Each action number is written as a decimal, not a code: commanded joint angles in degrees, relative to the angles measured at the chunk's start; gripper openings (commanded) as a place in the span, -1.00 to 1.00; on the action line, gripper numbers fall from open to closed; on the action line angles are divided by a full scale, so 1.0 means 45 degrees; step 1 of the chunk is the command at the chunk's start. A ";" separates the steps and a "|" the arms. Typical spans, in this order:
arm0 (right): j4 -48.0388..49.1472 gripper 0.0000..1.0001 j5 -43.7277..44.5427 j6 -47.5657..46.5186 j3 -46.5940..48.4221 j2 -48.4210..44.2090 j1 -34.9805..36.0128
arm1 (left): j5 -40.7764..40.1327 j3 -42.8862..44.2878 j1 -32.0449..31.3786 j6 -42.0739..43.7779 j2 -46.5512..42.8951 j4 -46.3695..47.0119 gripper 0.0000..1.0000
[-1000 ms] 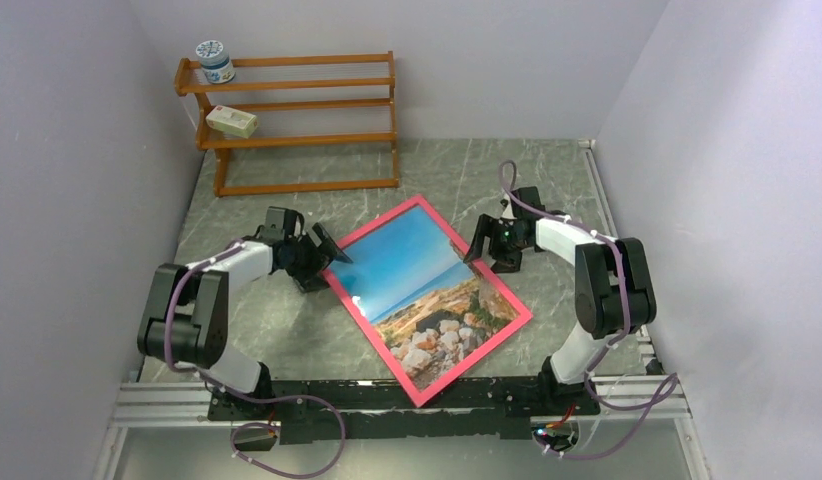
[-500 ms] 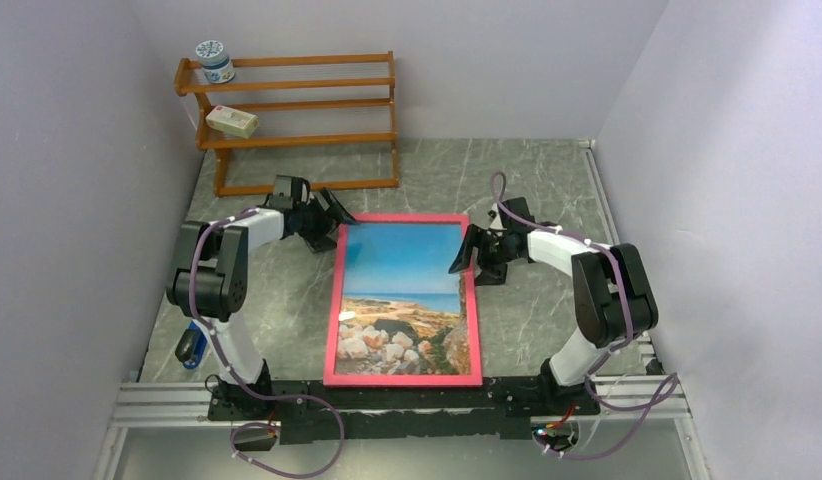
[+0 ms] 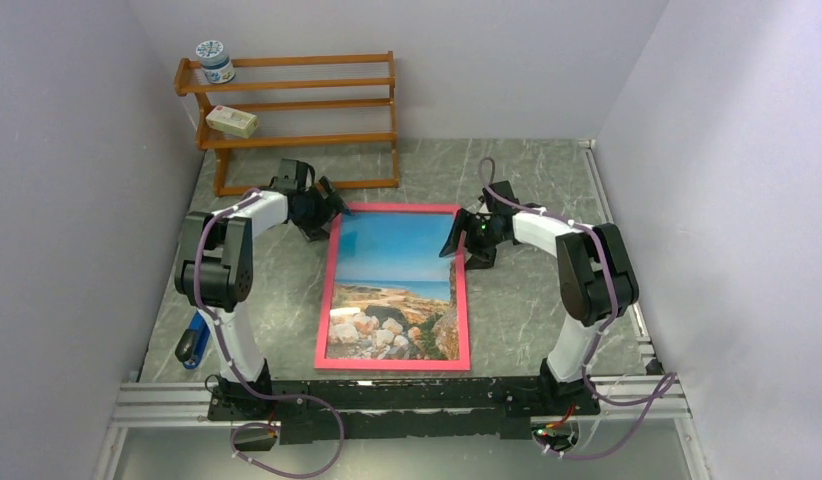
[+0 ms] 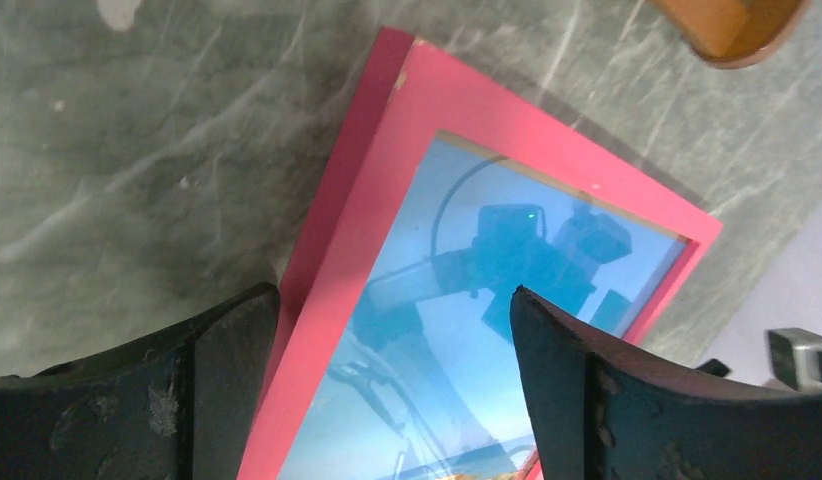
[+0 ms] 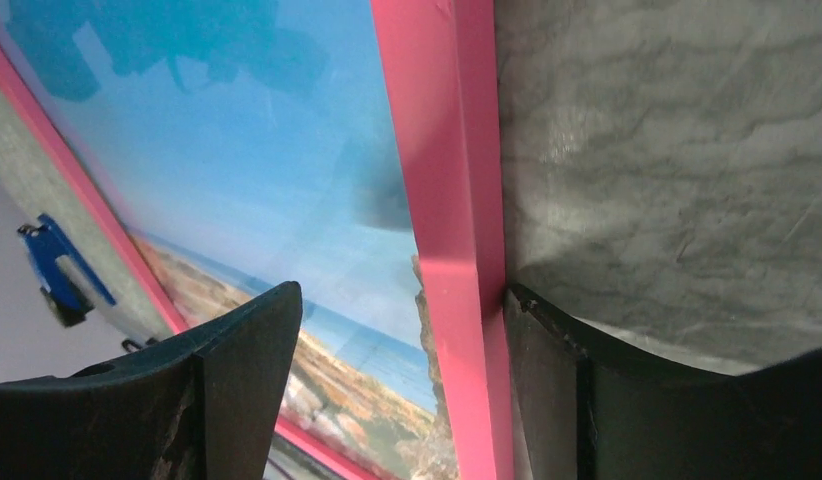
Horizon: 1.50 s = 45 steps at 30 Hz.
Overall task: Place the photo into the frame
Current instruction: Adjust the photo frame at the center of the board, then reset both arms
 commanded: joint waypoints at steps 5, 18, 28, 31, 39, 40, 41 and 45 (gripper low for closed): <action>-0.0137 0.71 0.4101 0.0000 0.0183 -0.1790 0.0116 | -0.2163 0.1187 -0.0149 0.1610 -0.1460 -0.3900 0.86; -0.5346 0.98 1.1571 0.0064 0.0879 -0.9197 0.0130 | -0.2677 0.1764 -0.0095 0.3648 -0.7958 -0.7899 0.88; -0.9200 0.98 1.3801 0.0767 0.3811 -1.2900 0.0143 | -0.3843 0.2306 -0.0096 0.3793 -1.3179 -0.9811 0.88; -1.0212 0.98 1.4148 0.1082 0.4705 -1.3432 0.0144 | -0.4867 0.3346 -0.0106 0.4012 -1.3781 -1.1218 0.88; -1.1259 0.98 1.4233 0.0457 0.6439 -1.4343 0.0124 | -0.6001 0.5585 -0.0103 0.4182 -1.4558 -1.3544 0.88; -1.1473 0.98 1.4171 0.0504 0.6580 -1.4366 0.0123 | -0.6039 0.5806 -0.0096 0.4118 -1.4629 -1.3760 0.88; -1.1759 0.98 1.4164 0.0688 0.6658 -1.4389 0.0123 | -0.6043 0.6020 -0.0095 0.4044 -1.4694 -1.3997 0.88; -1.2212 0.98 1.3383 0.0961 0.6393 -1.4899 0.0124 | -0.6182 0.6574 -0.0100 0.3519 -1.5058 -1.4905 0.88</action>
